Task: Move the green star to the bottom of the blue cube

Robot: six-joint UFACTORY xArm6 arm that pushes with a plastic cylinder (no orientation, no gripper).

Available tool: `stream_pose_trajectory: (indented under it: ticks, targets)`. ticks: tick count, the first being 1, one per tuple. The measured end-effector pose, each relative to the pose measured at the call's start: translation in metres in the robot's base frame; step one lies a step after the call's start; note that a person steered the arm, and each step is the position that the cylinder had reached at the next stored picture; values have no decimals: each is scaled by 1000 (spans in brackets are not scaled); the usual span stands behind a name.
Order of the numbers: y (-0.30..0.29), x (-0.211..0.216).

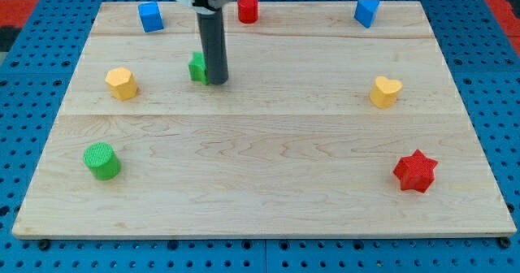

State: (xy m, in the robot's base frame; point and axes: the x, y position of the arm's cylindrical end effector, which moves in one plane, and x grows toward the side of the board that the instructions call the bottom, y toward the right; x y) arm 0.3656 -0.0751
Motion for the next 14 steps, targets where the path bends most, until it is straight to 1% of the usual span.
stream_pose_trajectory:
  ticks: [2, 3, 5, 8, 12, 14]
  targets:
    - [-51, -46]
    - [-55, -58]
    - [-52, -61]
    - [-42, -80]
    - [-36, -75]
    - [-46, -58]
